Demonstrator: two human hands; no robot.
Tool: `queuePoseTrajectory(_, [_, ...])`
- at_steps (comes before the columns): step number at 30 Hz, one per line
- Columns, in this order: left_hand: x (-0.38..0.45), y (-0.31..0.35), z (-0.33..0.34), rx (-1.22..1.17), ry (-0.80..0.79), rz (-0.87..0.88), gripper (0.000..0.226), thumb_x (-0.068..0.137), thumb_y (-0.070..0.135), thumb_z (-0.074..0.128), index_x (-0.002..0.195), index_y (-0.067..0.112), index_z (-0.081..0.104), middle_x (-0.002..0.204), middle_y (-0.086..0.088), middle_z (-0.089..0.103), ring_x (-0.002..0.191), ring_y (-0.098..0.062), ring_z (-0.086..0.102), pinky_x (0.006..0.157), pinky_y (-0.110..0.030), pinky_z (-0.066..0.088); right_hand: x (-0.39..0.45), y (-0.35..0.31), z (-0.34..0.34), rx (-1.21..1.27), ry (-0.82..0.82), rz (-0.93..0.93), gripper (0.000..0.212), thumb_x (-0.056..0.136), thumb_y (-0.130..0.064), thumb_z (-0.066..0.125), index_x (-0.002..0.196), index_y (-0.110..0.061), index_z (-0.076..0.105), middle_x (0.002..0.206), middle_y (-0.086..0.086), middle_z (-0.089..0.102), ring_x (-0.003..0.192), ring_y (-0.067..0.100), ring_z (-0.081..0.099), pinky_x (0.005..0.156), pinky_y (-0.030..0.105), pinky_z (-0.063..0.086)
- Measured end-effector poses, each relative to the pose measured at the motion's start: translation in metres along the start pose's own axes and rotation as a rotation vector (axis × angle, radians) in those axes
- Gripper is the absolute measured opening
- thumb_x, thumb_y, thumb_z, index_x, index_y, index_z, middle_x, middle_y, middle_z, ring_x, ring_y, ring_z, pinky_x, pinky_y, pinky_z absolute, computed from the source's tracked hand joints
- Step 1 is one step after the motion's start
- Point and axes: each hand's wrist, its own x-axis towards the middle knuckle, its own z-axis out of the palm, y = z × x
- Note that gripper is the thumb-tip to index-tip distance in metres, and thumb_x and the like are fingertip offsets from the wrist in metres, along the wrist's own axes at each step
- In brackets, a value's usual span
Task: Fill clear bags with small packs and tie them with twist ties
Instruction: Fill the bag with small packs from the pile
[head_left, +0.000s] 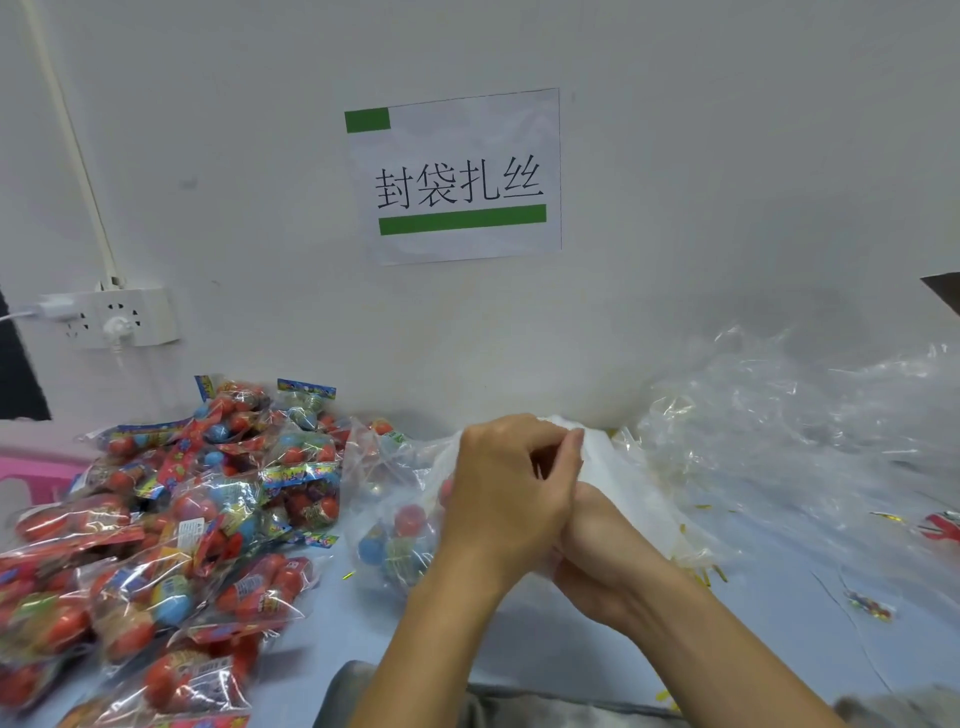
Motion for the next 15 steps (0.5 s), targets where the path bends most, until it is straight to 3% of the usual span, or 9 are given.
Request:
queuePoseTrajectory(4, [-0.005,0.005,0.009,0.022,-0.108,0.037,0.029,0.087,0.030,0.064,0.068,0.011,0.074,0.055,0.002,0.057,0.056,-0.012,0.050,0.058,-0.024,0.039,-0.001,0.006,0.002,0.282,0.026,-0.049,0.046,0.106,-0.025,0.040,0.074,-0.019,0.073,0.079,-0.001,0.075,0.074,0.010,0.073,0.067,0.028,0.053])
queuePoseTrajectory(7, [-0.003,0.004,0.004,0.024,-0.033,-0.032,0.025,0.084,0.041,0.066,0.086,0.019,0.077,0.067,0.013,0.051,0.069,-0.003,0.049,0.066,-0.011,0.035,-0.001,0.000,0.000,0.191,-0.018,-0.022,0.035,0.101,-0.019,0.052,0.070,-0.020,0.070,0.077,0.005,0.068,0.069,0.019,0.065,0.055,0.026,0.050])
queuePoseTrajectory(9, [-0.001,-0.002,-0.001,0.072,-0.032,-0.044,0.036,0.081,0.049,0.063,0.098,0.021,0.077,0.082,0.015,0.054,0.086,-0.004,0.051,0.079,-0.015,0.040,0.000,-0.005,-0.001,0.147,-0.039,0.009,0.038,0.102,-0.015,0.052,0.067,-0.019,0.067,0.060,0.000,0.061,0.048,0.011,0.056,0.044,0.021,0.045])
queuePoseTrajectory(11, [-0.001,-0.006,-0.004,0.131,-0.105,-0.075,0.036,0.081,0.052,0.060,0.096,0.025,0.078,0.094,0.014,0.060,0.099,-0.007,0.051,0.090,-0.030,0.041,-0.001,-0.005,0.001,0.172,-0.055,0.031,0.031,0.104,-0.016,0.048,0.079,-0.010,0.064,0.056,-0.001,0.060,0.039,0.006,0.052,0.040,0.018,0.042])
queuePoseTrajectory(12, [-0.001,-0.006,-0.004,0.156,-0.154,-0.093,0.033,0.081,0.051,0.059,0.090,0.027,0.080,0.095,0.015,0.063,0.101,-0.007,0.050,0.092,-0.035,0.039,-0.002,-0.005,0.002,0.198,-0.062,0.041,0.028,0.105,-0.017,0.046,0.088,-0.004,0.064,0.064,0.004,0.064,0.042,0.007,0.056,0.040,0.019,0.044])
queuePoseTrajectory(15, [-0.004,-0.002,0.003,0.156,-0.220,-0.046,0.029,0.085,0.039,0.057,0.075,0.022,0.079,0.090,0.015,0.070,0.097,-0.007,0.051,0.089,-0.036,0.034,-0.002,-0.001,0.003,0.309,-0.079,0.064,0.033,0.107,-0.018,0.039,0.112,0.000,0.066,0.091,0.009,0.074,0.073,0.013,0.073,0.057,0.026,0.056])
